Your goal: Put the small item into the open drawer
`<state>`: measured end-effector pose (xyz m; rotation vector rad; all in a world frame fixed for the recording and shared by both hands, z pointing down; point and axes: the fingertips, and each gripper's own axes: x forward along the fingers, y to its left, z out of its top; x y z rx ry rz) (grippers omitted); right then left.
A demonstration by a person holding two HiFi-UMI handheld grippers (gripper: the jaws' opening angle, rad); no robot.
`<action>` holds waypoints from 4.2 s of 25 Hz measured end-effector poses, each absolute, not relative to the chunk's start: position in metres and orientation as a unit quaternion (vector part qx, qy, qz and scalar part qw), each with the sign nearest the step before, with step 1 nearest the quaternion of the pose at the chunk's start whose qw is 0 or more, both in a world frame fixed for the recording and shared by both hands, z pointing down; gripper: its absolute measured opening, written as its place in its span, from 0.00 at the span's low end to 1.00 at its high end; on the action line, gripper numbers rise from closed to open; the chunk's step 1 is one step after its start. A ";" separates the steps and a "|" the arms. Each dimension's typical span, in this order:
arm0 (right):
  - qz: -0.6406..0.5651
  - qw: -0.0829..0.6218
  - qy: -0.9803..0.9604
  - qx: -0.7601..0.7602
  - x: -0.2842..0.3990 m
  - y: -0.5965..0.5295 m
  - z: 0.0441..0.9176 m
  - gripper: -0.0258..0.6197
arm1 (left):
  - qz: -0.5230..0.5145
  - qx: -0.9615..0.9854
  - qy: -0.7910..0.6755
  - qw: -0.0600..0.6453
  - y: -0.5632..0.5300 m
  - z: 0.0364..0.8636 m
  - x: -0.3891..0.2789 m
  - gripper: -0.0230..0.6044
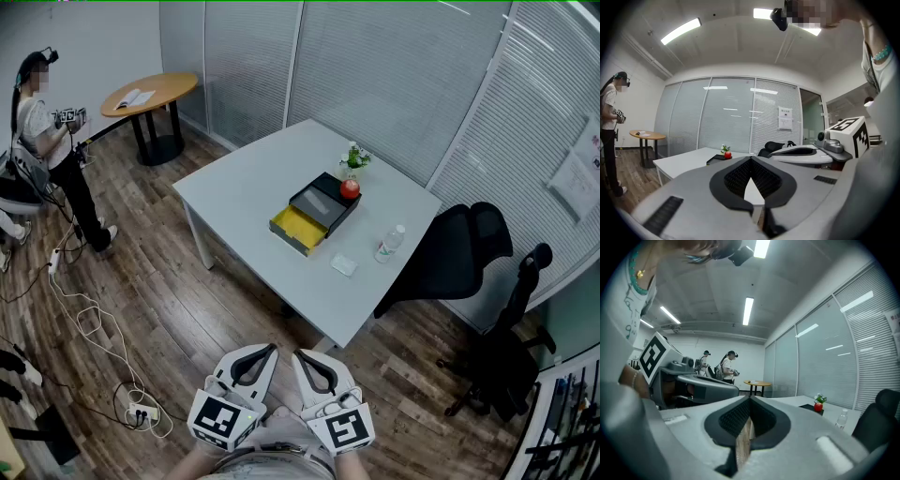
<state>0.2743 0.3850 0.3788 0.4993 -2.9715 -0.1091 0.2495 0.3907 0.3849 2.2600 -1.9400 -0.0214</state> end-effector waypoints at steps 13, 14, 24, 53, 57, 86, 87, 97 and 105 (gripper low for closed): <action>-0.040 0.046 -0.989 0.137 0.298 0.382 0.379 0.04 | -0.020 0.750 -0.654 0.090 0.383 0.390 0.277 0.03; -0.036 0.045 -0.989 0.138 0.299 0.379 0.379 0.04 | -0.021 0.751 -0.654 0.093 0.380 0.391 0.278 0.03; -0.022 0.059 -0.986 0.157 0.277 0.339 0.391 0.04 | -0.024 0.763 -0.636 0.108 0.344 0.401 0.251 0.03; -0.036 0.082 -0.966 0.244 0.111 0.203 0.400 0.04 | -0.012 0.833 -0.542 0.112 0.201 0.408 0.087 0.03; -0.033 0.089 -0.964 0.250 0.098 0.202 0.406 0.04 | -0.013 0.834 -0.538 0.120 0.202 0.414 0.074 0.03; -0.021 0.090 -0.965 0.244 0.058 0.077 0.403 0.04 | -0.007 0.845 -0.515 0.145 0.076 0.423 0.043 0.03; -0.021 0.089 -0.965 0.245 0.057 0.070 0.403 0.04 | -0.005 0.846 -0.512 0.146 0.069 0.422 0.044 0.03; -0.027 0.069 -0.965 0.253 0.070 0.013 0.395 0.04 | 0.008 0.852 -0.505 0.139 0.015 0.416 0.057 0.03; -0.020 0.067 -0.961 0.266 0.105 -0.009 0.399 0.04 | 0.015 0.866 -0.481 0.139 -0.018 0.419 0.096 0.03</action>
